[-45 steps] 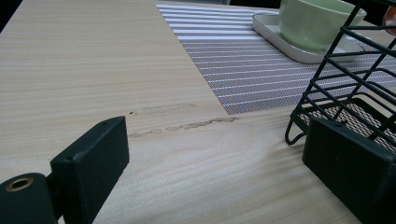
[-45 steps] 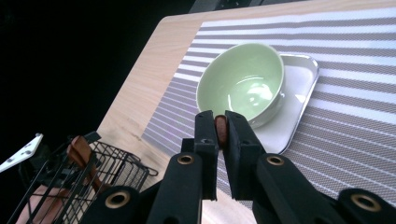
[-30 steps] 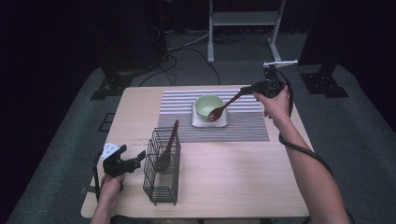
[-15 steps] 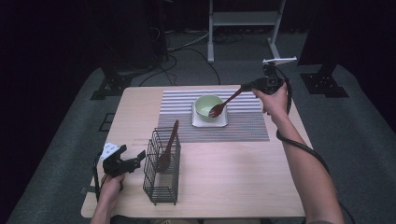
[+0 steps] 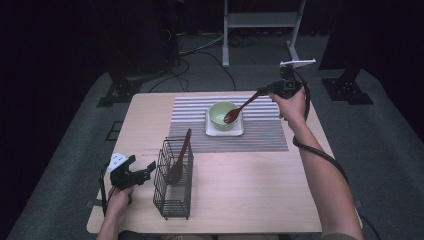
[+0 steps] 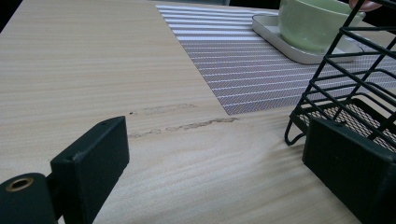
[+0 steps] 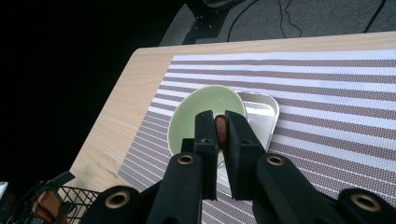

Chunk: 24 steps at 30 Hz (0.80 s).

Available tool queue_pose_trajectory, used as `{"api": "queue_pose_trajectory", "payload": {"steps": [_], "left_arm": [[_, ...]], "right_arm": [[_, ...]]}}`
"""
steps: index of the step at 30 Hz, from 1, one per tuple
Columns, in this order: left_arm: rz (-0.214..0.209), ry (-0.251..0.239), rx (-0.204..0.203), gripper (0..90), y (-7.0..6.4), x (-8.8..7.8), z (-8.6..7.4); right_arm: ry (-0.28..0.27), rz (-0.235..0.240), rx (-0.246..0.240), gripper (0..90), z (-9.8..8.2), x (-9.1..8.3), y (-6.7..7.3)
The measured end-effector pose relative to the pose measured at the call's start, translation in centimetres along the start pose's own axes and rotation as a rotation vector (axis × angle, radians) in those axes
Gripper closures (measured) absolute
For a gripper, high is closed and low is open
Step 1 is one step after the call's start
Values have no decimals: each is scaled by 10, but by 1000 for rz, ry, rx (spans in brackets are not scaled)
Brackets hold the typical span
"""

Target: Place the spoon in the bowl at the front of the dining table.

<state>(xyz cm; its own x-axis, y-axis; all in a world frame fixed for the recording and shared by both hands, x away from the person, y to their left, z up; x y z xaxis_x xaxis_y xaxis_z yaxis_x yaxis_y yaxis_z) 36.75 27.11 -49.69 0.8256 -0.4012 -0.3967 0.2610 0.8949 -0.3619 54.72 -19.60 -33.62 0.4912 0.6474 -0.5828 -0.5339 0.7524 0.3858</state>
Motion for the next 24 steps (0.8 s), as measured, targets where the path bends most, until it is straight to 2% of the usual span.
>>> {"api": "queue_pose_trajectory", "payload": {"steps": [24], "left_arm": [[-2,-2,-6,65,0,0,0]], "right_arm": [[-6,-18,22,833,4,8,-7]]}}
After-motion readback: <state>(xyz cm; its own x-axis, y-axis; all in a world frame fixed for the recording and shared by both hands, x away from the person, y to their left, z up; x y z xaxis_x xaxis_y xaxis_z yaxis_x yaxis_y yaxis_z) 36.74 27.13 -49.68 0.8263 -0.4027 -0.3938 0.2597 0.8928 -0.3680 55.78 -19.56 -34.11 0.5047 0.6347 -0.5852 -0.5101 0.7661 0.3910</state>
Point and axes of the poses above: each handheld gripper's, and its own axes: x roughly forward along the jaws, z roughly out of its top, y roughly to its left, the point moved 5 cm from there along x, roughly forward along the jaws, and after that the axes turned 14 degrees about -x, right-handed, at the moved point
